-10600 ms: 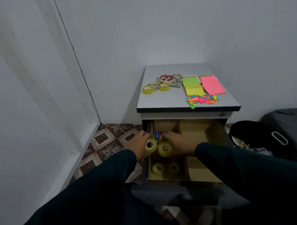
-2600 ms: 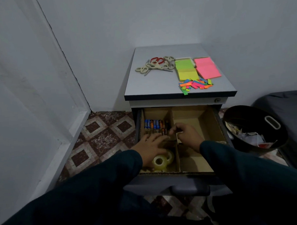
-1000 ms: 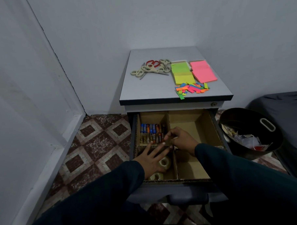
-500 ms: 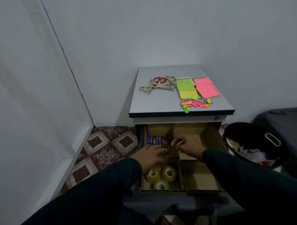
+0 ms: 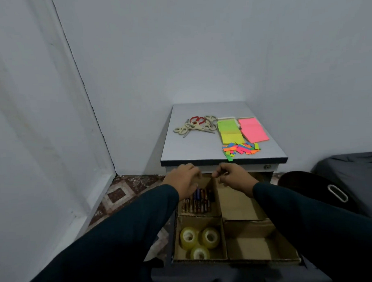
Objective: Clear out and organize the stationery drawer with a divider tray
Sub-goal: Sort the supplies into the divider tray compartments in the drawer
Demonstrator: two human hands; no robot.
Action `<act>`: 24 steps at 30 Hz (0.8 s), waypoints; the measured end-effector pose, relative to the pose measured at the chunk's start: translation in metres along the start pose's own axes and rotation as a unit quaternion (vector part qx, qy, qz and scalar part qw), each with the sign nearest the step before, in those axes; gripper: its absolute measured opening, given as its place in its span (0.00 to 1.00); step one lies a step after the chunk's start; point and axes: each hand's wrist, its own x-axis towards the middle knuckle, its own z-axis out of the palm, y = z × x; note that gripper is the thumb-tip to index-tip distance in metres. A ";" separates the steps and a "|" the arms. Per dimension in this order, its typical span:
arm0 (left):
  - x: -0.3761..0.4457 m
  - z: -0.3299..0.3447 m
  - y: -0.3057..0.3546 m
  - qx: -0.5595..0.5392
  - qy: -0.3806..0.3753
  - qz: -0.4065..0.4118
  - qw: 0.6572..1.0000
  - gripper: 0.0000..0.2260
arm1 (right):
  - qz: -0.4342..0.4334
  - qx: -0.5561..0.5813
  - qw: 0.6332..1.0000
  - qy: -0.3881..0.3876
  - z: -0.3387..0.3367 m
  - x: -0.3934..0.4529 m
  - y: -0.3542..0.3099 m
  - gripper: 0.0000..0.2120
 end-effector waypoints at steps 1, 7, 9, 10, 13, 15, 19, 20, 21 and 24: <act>0.005 -0.003 -0.001 0.000 0.002 -0.009 1.000 0.13 | -0.005 -0.007 1.000 0.003 -0.002 0.004 -0.003 0.12; 0.040 -0.022 -0.018 0.003 0.039 -0.072 0.997 0.11 | -0.029 -0.070 0.997 0.025 -0.018 0.042 -0.025 0.08; 0.057 -0.028 -0.032 0.023 0.040 -0.094 0.995 0.13 | -0.040 -0.118 0.991 0.040 -0.024 0.061 -0.033 0.08; 0.065 -0.032 -0.039 0.035 0.035 -0.108 0.993 0.13 | -0.046 -0.152 0.986 0.044 -0.027 0.069 -0.038 0.09; 0.093 -0.037 -0.059 0.059 0.008 -0.145 0.988 0.15 | -0.060 -0.255 0.964 0.043 -0.037 0.102 -0.048 0.11; 0.112 -0.036 -0.071 0.066 -0.011 -0.156 0.985 0.16 | -0.053 -0.301 0.951 0.036 -0.041 0.125 -0.052 0.12; 0.146 -0.024 -0.092 0.082 -0.056 -0.164 0.982 0.20 | -0.030 -0.388 0.921 0.024 -0.046 0.166 -0.050 0.15; 0.152 -0.021 -0.095 0.087 -0.067 -0.168 0.980 0.21 | -0.025 -0.401 0.915 0.027 -0.046 0.173 -0.049 0.15; 0.160 -0.017 -0.099 0.090 -0.076 -0.172 0.978 0.22 | -0.019 -0.409 0.912 0.032 -0.045 0.182 -0.047 0.16; 0.173 -0.005 -0.104 0.093 -0.085 -0.189 0.974 0.22 | -0.005 -0.416 0.908 0.041 -0.042 0.198 -0.040 0.16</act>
